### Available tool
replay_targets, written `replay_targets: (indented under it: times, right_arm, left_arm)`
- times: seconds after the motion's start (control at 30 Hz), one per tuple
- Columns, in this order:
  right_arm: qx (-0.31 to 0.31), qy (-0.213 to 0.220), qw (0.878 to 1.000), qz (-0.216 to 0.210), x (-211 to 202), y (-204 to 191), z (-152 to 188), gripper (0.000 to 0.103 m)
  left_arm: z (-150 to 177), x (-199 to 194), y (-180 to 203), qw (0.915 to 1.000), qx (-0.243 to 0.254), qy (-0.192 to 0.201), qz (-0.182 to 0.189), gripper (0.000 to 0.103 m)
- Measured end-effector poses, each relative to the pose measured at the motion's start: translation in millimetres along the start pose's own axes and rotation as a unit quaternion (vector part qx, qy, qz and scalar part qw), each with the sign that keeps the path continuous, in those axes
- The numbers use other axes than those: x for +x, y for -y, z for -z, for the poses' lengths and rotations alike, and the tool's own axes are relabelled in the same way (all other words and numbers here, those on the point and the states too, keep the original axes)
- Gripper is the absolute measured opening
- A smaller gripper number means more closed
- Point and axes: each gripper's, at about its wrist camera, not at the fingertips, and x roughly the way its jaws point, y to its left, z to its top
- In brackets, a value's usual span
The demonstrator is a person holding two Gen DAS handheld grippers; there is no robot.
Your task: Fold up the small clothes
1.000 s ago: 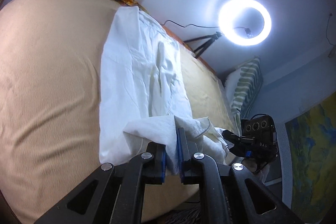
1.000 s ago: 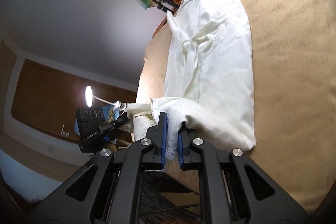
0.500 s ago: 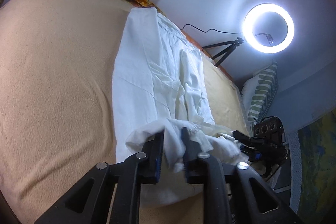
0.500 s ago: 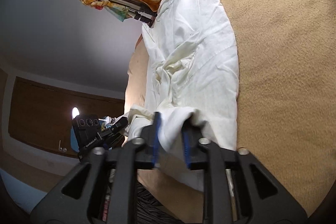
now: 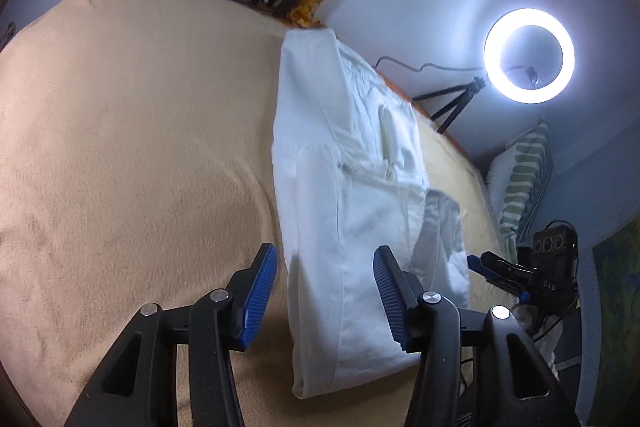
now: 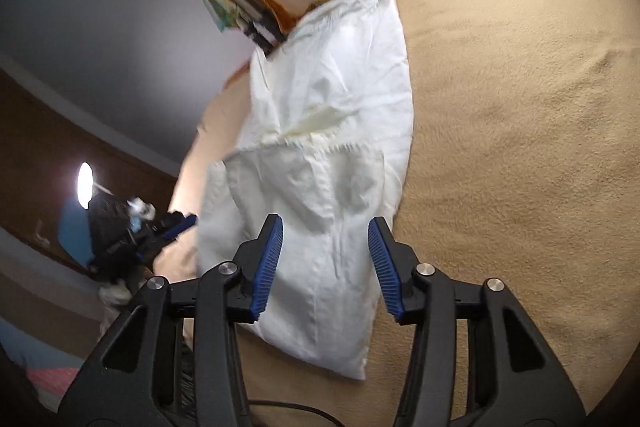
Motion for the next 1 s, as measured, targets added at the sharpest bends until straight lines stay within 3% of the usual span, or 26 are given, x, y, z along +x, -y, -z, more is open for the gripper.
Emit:
replay_targets:
  times: [0.1, 0.33, 0.43, 0.5, 0.53, 0.67, 0.8, 1.0]
  right_arm:
    - [-0.011, -0.010, 1.000, 0.024, 8.9, -0.7, 2.5, 0.048]
    - [-0.008, 0.012, 0.998, 0.065, 8.2, 5.7, -5.9, 0.047]
    - [0.002, 0.006, 0.999, 0.048, 10.8, 12.5, -6.9, 0.045]
    - [-0.018, 0.003, 0.997, 0.076, 17.3, 7.5, -6.7, 0.015]
    - [-0.033, 0.003, 0.992, 0.118, 20.9, 5.1, -6.5, 0.015]
    - [-0.036, 0.036, 0.989, 0.139, 4.6, -3.6, -10.0, 0.015]
    - [-0.086, 0.070, 0.990, 0.086, -14.3, -31.9, -10.5, 0.015]
    - [-0.121, 0.019, 0.992, 0.040, 23.0, -55.7, -10.1, 0.015]
  left_arm:
    - [1.7, 7.7, 5.2, 0.9999, 0.009, -0.006, 0.002, 0.040]
    - [3.0, 19.2, 7.0, 0.9997, 0.020, -0.017, 0.001, 0.016]
    - [1.0, 23.5, -0.2, 0.9997, 0.011, -0.015, -0.014, 0.017]
    - [1.1, 28.8, -2.7, 0.9993, 0.014, -0.020, -0.028, 0.018]
    - [1.8, 29.4, -1.2, 0.9991, 0.021, -0.019, -0.033, 0.019]
    - [1.5, 13.3, 9.5, 0.9985, 0.037, 0.007, -0.039, 0.025]
    - [1.3, -3.6, 32.9, 0.9974, 0.064, 0.031, -0.009, 0.026]
    - [2.4, 31.4, 81.6, 0.9920, 0.122, -0.007, 0.032, 0.026]
